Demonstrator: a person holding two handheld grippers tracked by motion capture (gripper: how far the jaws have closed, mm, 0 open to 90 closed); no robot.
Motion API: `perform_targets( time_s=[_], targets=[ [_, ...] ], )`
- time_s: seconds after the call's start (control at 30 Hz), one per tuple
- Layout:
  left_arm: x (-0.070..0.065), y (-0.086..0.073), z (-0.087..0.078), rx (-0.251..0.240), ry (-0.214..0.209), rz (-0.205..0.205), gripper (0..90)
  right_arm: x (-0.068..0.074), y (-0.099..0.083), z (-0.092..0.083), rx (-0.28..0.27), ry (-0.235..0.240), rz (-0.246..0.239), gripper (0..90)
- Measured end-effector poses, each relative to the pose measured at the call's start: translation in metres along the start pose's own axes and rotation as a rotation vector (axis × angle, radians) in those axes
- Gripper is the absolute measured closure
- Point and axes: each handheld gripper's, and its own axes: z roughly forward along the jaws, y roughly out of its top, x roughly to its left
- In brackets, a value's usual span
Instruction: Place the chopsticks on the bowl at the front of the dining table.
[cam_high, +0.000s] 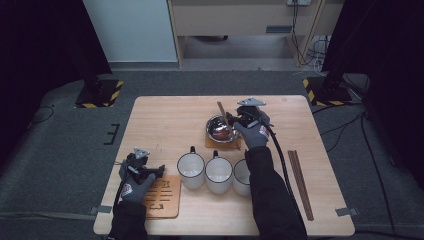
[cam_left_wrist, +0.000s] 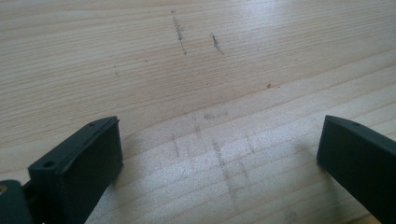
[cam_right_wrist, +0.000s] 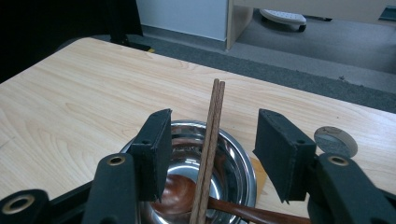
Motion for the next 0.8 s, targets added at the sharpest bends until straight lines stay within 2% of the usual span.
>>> perform_targets(
  time_s=[0.17, 0.3, 0.6, 0.8],
  targets=[
    [0.0, 0.0, 0.0, 0.0, 0.0, 0.0, 0.0, -0.005, -0.001, -0.008, -0.001, -0.001, -0.01, 44.9],
    [0.0, 0.0, 0.0, 0.0, 0.0, 0.0, 0.0, -0.013, -0.011, -0.012, 0.013, -0.004, -0.002, 44.9],
    [0.0, 0.0, 0.0, 0.0, 0.0, 0.0, 0.0, -0.019, -0.029, -0.011, 0.056, 0.005, -0.003, 46.3],
    [0.0, 0.0, 0.0, 0.0, 0.0, 0.0, 0.0, -0.019, -0.037, -0.005, 0.103, 0.009, -0.033, 49.8]
  ],
)
